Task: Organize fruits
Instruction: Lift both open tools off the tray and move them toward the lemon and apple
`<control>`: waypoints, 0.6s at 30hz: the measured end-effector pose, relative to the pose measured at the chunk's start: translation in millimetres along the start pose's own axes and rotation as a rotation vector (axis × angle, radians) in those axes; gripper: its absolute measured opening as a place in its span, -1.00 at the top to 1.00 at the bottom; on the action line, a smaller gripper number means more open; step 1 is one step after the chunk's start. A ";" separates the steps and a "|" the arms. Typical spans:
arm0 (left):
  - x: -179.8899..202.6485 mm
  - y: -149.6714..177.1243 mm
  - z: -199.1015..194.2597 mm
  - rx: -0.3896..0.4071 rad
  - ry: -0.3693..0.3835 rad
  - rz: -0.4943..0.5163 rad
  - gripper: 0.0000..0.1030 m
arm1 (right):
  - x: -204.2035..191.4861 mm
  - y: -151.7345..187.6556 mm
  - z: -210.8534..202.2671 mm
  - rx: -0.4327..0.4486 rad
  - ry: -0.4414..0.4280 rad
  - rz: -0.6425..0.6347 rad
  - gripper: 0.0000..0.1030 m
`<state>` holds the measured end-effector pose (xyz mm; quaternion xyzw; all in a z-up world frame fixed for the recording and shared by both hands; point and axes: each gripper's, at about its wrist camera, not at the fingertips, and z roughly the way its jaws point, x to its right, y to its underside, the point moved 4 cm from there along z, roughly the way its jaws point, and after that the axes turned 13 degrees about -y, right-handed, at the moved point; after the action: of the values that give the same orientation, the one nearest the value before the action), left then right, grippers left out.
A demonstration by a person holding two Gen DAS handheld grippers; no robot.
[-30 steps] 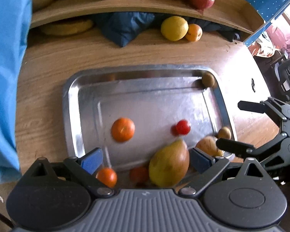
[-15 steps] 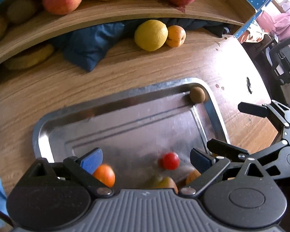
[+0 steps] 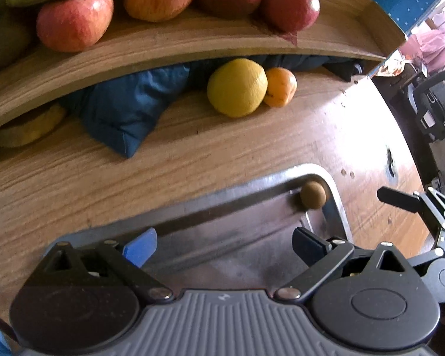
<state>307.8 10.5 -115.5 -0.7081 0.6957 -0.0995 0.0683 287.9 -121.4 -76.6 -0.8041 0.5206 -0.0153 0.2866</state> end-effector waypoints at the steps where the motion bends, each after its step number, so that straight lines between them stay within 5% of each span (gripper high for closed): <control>1: 0.1 -2.6 0.8 0.003 0.003 -0.004 -0.94 | 1.6 -0.8 1.2 0.000 0.006 0.003 -0.99; 18: 8.6 -60.9 23.7 0.090 0.007 -0.137 -0.94 | 33.0 -30.0 24.3 0.061 0.116 0.000 -0.98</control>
<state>372.6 2.4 -123.7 -0.7500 0.6406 -0.1375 0.0909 335.7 -129.7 -91.6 -0.7928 0.5355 -0.0778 0.2803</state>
